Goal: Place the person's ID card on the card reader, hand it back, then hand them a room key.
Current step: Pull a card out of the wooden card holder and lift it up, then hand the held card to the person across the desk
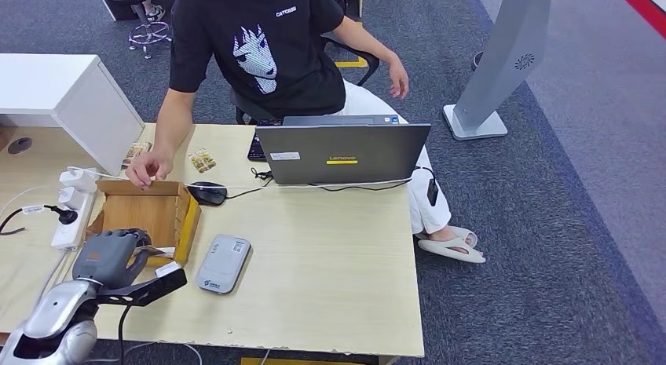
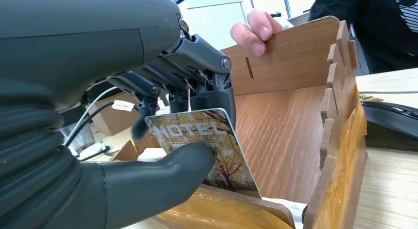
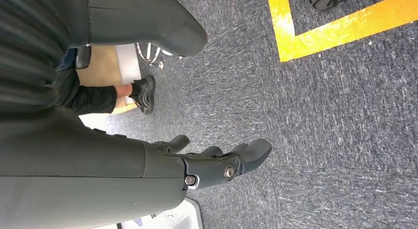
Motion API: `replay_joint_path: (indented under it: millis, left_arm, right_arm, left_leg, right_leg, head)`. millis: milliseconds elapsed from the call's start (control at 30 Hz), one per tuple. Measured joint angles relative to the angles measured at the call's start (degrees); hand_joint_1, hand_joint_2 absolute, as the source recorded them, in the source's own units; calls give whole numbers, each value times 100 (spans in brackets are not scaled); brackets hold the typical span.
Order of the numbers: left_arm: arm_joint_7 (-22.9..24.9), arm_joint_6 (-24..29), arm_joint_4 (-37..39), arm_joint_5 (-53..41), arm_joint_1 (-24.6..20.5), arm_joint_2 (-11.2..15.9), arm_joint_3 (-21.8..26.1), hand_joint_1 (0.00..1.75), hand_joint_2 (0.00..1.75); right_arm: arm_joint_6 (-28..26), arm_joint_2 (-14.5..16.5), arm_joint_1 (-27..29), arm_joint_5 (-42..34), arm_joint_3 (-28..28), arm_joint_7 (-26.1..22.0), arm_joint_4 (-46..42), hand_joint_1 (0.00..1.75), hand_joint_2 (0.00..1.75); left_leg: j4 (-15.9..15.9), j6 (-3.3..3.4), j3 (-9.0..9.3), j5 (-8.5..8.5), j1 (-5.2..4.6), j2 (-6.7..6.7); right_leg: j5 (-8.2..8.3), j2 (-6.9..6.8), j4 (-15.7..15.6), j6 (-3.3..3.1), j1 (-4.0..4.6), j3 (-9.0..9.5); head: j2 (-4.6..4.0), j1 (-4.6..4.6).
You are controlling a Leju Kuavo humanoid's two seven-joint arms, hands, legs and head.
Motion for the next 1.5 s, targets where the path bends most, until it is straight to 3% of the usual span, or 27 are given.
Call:
replay_joint_path:
  millis: [233, 467, 833, 1033, 1267, 1500]
  left_arm:
    - [0, 0, 2, 0, -44, 0, -34, 155, 175]
    - [0, 0, 2, 0, -61, 1, -39, 175, 175]
    - [61, 196, 16, -102, -221, 4, -51, 175, 175]
    - [168, 451, 20, -60, -875, 33, 44, 175, 175]
    - [354, 199, 13, 245, -2060, 144, 365, 175, 175]
    - [495, 130, 19, 160, -2663, 130, 405, 175, 175]
  right_arm:
    - [0, 0, 0, 0, 0, 0, 0, 0, 175]
    - [2, 0, 0, 1, 0, 0, 0, 0, 175]
    - [6, 0, -1, 24, 0, -1, 0, 0, 175]
    - [-20, -2, -4, 104, 10, -51, 0, 0, 175]
    - [-123, -8, -17, 198, 52, -66, 0, 0, 175]
    - [-129, -8, -25, 268, 119, -105, 0, 0, 175]
  left_leg:
    - [0, 0, 0, 0, 0, 0]
    - [0, 0, 0, 0, 0, 0]
    - [1, 0, 0, 1, 0, -2]
    - [2, -2, -1, 7, 1, -2]
    - [3, -9, -1, 15, 4, -1]
    - [5, -9, -2, 15, 5, 0]
  right_leg:
    - [0, 0, 0, 0, 0, 0]
    - [0, 0, 0, 0, 0, 0]
    - [0, -2, 0, 0, 0, 0]
    - [6, -4, 3, -2, 1, 0]
    - [15, -4, 6, -8, 5, 0]
    - [16, -2, 5, -10, 5, -5]
  head:
    - [0, -1]
    - [0, 0]
    - [0, -1]
    - [0, -1]
    - [0, -1]
    - [0, 0]
